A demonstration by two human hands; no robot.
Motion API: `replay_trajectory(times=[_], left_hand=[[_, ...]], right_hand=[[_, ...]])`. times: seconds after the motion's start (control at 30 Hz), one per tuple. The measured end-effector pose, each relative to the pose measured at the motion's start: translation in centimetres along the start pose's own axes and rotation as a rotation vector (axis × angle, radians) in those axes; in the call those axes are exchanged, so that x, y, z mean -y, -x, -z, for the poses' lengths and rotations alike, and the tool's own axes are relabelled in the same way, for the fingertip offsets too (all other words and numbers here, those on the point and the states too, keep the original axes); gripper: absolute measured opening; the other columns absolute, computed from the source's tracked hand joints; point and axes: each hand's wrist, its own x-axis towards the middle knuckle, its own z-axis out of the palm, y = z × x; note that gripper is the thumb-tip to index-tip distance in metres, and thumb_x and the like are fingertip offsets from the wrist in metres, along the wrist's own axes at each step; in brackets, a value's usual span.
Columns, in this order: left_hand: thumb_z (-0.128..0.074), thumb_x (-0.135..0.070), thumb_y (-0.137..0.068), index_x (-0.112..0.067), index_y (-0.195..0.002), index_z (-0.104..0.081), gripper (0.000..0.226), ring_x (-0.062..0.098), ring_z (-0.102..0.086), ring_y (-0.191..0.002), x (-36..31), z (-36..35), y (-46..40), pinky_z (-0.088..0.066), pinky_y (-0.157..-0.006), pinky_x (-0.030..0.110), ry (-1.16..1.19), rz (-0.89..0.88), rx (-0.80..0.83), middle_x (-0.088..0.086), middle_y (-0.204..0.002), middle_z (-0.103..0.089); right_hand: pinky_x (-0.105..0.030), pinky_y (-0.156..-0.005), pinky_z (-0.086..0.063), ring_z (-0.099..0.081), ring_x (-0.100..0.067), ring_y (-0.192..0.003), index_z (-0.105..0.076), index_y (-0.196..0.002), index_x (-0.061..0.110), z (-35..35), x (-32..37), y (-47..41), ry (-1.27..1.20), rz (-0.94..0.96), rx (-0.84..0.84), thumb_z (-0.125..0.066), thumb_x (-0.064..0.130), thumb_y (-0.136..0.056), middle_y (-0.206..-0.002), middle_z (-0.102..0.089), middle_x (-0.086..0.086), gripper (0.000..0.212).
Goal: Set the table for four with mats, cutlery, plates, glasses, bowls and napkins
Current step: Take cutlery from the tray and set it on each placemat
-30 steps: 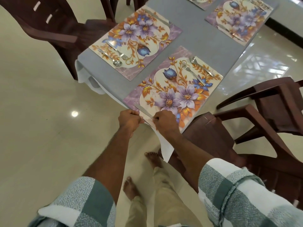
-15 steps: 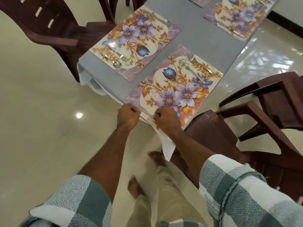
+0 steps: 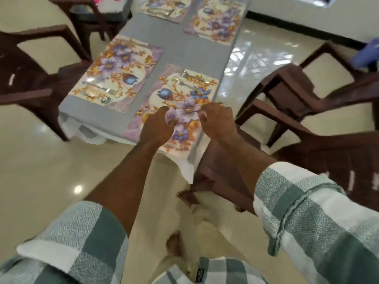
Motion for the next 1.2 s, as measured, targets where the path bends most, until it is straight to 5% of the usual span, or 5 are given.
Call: replay_trajectory(times=[0.17, 0.4, 0.53, 0.87, 1.2], left_hand=[[-0.051, -0.046, -0.102, -0.014, -0.155, -0.031, 0.065, 0.029, -0.035, -0.145, -8.5, -3.6, 3.7, -0.031, -0.115, 0.042, -0.109, -0.247, 0.086, 0.008, -0.161, -0.034], [-0.034, -0.054, -0.103, -0.014, -0.161, -0.006, 0.076, 0.018, 0.004, -0.156, -23.1, -13.6, 10.7, -0.001, -0.124, 0.049, -0.257, -0.619, 0.208, 0.005, -0.169, -0.002], [-0.026, -0.057, -0.103, -0.014, -0.161, 0.000, 0.077, 0.017, 0.010, -0.155, -31.5, -20.4, 14.8, 0.002, -0.126, 0.047, -0.328, -0.793, 0.229, 0.004, -0.169, 0.005], [-0.016, -0.060, -0.104, -0.016, -0.160, 0.009, 0.076, 0.014, 0.020, -0.152, -53.8, -37.0, 22.2, 0.007, -0.125, 0.045, -0.414, -0.871, 0.293, 0.001, -0.167, 0.017], [-0.015, -0.059, -0.104, -0.018, -0.160, 0.008, 0.073, 0.013, 0.018, -0.152, -68.6, -48.5, 16.4, 0.012, -0.122, 0.039, -0.441, -0.868, 0.267, 0.001, -0.168, 0.012]], right_hand=[[-0.051, -0.107, -0.038, -0.045, -0.030, -0.136, -0.054, -0.135, 0.017, 6.9, -7.8, 9.0, 0.043, -0.170, -0.059, -0.046, 0.040, -0.098, -0.148, -0.049, -0.009, 0.045], [-0.051, -0.124, -0.011, -0.012, -0.025, -0.154, -0.022, -0.159, 0.014, 13.9, -20.6, 23.6, 0.155, -0.439, -0.006, -0.033, 0.046, -0.104, -0.167, -0.018, -0.005, 0.065], [-0.050, -0.125, -0.003, 0.001, -0.021, -0.156, -0.010, -0.161, 0.016, 16.3, -29.0, 30.1, 0.183, -0.519, -0.009, -0.027, 0.049, -0.105, -0.169, -0.006, -0.002, 0.067], [-0.051, -0.124, -0.002, -0.001, -0.022, -0.156, -0.008, -0.160, 0.016, 24.3, -53.6, 41.6, 0.136, -0.620, -0.036, -0.021, 0.050, -0.105, -0.169, -0.005, -0.003, 0.066], [-0.051, -0.122, 0.003, 0.001, -0.020, -0.156, -0.005, -0.161, 0.017, 26.8, -72.8, 38.2, 0.107, -0.608, -0.014, -0.021, 0.050, -0.105, -0.169, -0.001, -0.002, 0.066]])
